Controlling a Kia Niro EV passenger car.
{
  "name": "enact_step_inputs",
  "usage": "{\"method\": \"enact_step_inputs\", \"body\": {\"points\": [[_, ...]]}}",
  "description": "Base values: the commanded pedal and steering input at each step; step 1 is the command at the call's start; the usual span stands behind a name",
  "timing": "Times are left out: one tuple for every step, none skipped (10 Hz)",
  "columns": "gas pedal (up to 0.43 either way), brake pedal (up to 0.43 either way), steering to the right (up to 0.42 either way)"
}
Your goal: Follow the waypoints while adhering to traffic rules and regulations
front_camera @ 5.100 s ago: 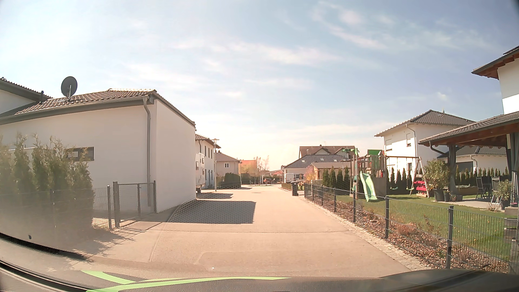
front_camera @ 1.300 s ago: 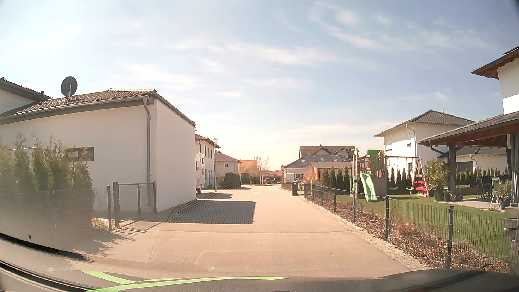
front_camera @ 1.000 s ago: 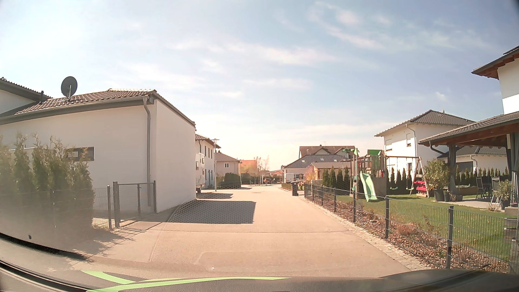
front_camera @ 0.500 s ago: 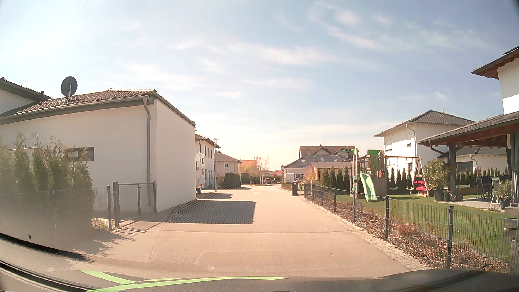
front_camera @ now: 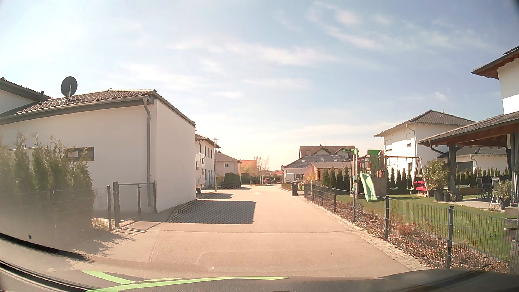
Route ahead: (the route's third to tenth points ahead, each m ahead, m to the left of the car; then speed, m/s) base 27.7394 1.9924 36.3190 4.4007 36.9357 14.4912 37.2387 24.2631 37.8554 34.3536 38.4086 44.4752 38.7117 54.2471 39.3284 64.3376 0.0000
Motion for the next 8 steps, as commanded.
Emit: {"method": "enact_step_inputs", "body": {"points": [[0.0, 0.311, 0.0], [0.0, 0.317, 0.0], [0.0, 0.317, 0.0], [0.0, 0.323, 0.0], [0.0, 0.317, 0.0], [0.0, 0.317, 0.0], [0.0, 0.317, 0.0], [0.0, 0.317, 0.0]]}}
